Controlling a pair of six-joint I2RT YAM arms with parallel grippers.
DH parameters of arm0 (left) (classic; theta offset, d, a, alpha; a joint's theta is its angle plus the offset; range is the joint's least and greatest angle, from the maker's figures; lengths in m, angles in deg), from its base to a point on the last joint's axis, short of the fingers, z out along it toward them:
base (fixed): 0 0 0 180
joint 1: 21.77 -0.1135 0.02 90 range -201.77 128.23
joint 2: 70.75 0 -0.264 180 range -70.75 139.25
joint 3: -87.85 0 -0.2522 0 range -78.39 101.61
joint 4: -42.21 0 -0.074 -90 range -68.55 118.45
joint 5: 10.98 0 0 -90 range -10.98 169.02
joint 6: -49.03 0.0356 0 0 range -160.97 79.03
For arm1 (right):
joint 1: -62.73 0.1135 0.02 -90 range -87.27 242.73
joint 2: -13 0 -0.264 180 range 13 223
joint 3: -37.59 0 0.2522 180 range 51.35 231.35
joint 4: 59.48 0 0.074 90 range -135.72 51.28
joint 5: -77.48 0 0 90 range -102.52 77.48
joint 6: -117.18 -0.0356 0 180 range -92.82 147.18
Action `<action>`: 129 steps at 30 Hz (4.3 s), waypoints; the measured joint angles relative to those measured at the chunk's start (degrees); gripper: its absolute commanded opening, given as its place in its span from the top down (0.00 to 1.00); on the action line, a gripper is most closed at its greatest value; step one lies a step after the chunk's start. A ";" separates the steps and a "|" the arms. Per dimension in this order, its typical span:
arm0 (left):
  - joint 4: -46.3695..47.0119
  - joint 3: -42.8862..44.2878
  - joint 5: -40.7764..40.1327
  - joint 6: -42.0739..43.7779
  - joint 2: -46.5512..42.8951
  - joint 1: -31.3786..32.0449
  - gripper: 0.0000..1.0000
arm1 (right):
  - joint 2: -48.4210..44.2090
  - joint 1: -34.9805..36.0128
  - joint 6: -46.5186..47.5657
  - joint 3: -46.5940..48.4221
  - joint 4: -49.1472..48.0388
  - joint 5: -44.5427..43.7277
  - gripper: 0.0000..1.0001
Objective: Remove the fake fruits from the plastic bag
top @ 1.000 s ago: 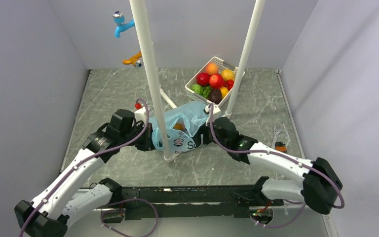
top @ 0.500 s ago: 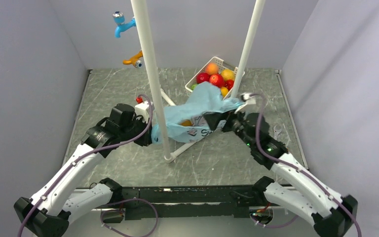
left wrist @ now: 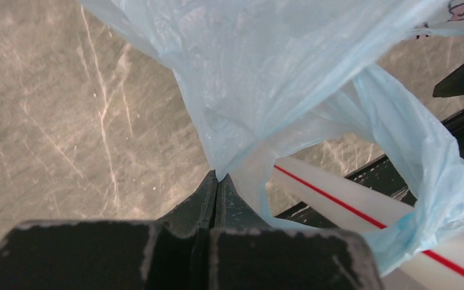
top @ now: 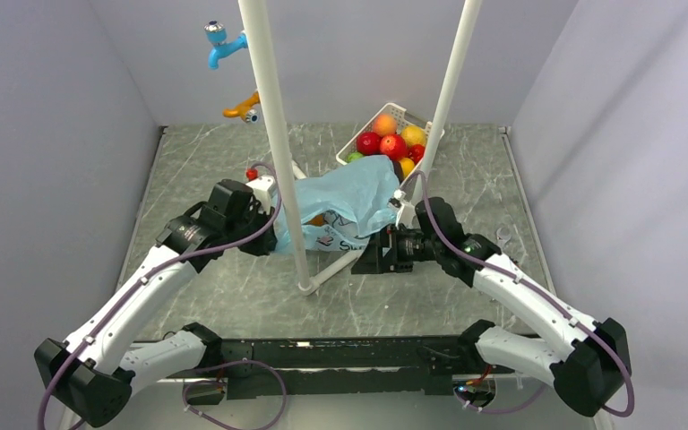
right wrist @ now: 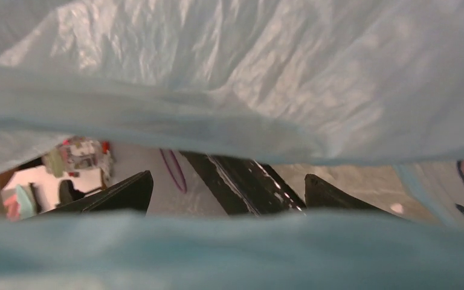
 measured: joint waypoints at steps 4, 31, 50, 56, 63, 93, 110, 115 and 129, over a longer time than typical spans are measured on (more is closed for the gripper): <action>3.80 0.09 0.74 -0.09 -1.01 0.00 1.00 | 2.58 0.13 7.34 4.46 9.60 -4.44 0.01; 12.28 -11.30 0.39 -1.70 -13.11 0.00 0.89 | -11.13 3.08 -4.48 -9.20 15.74 -19.71 0.01; 12.81 -5.29 13.97 -1.16 -6.60 0.00 1.00 | -8.55 14.60 -3.15 -7.37 -24.37 -23.91 0.66; 12.50 -3.85 15.67 2.60 -6.47 0.04 1.00 | 3.87 15.78 1.53 -0.90 -24.81 -44.46 0.66; 10.95 -2.93 15.52 5.09 -5.99 0.07 1.00 | 14.71 14.27 9.81 4.20 -26.67 -50.42 0.65; 7.48 -5.29 5.31 -2.21 -11.67 0.26 0.42 | 0.28 19.67 10.75 -9.25 -32.46 -45.33 0.25; -1.25 -6.69 -4.55 -6.73 2.51 0.26 1.00 | 5.11 17.86 12.15 -3.23 -25.53 -52.94 0.27; -3.43 -6.69 -7.69 -8.00 -0.46 0.26 1.00 | 3.08 18.21 11.67 -3.89 -24.28 -56.74 0.27; -0.96 -9.64 -0.11 -7.96 -6.01 0.52 1.00 | -0.63 17.66 18.82 -2.43 -21.05 -40.85 0.00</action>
